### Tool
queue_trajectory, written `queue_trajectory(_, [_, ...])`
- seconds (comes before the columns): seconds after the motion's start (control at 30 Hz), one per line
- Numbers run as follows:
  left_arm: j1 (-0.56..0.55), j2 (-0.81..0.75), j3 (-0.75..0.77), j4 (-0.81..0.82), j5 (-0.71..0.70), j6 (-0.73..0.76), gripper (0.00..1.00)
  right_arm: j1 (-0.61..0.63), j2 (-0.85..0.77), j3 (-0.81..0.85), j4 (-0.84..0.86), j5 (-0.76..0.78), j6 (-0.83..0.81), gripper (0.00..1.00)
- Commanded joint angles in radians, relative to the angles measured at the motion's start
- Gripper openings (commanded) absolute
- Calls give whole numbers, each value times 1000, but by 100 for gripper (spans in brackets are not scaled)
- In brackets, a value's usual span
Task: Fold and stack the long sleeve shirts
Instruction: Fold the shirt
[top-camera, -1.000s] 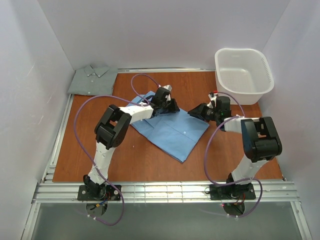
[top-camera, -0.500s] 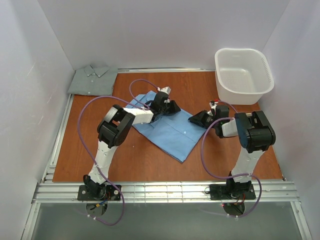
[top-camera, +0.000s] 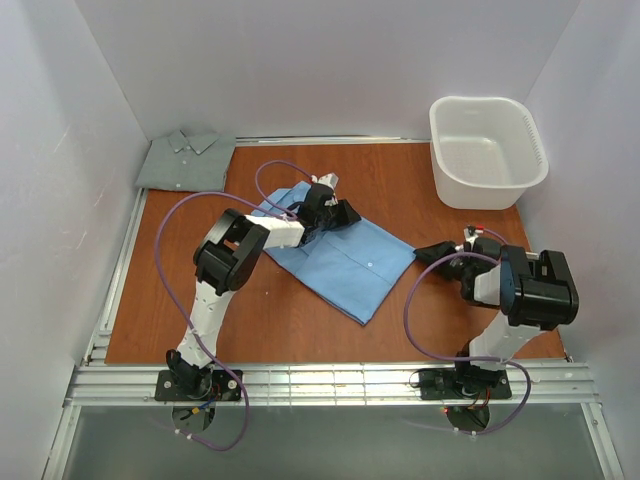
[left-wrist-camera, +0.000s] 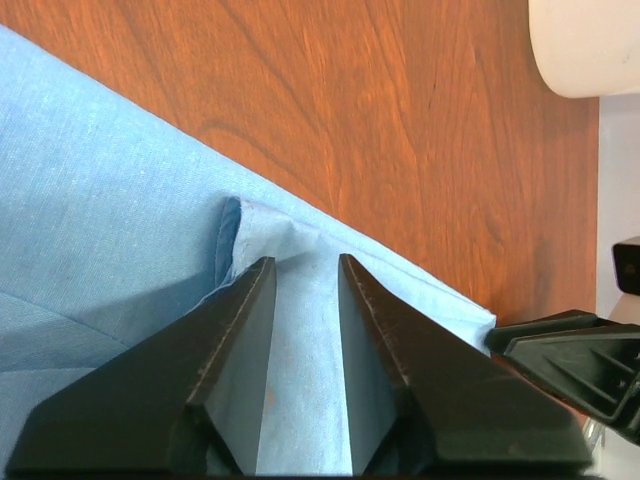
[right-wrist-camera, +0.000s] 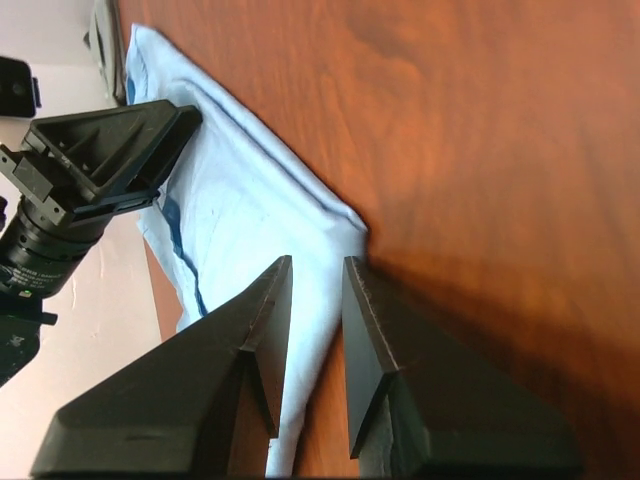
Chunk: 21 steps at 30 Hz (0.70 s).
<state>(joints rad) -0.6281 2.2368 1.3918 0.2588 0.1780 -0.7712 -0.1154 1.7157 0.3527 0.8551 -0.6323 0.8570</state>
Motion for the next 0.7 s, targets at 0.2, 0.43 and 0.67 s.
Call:
queue_trajectory(0.2, [1,-268,-31,-96,-55,160,55,-20,-335,57,-496,40,-220,29])
queue_trajectory(0.43, [-140,-569,-175,-242,-261,430,83,0,-594,138,-983,126,-383,71])
queue_trajectory(0.67, [-506,-729,-385,-404,-573,587,82,3,-760,118,-1217,88,-466,79])
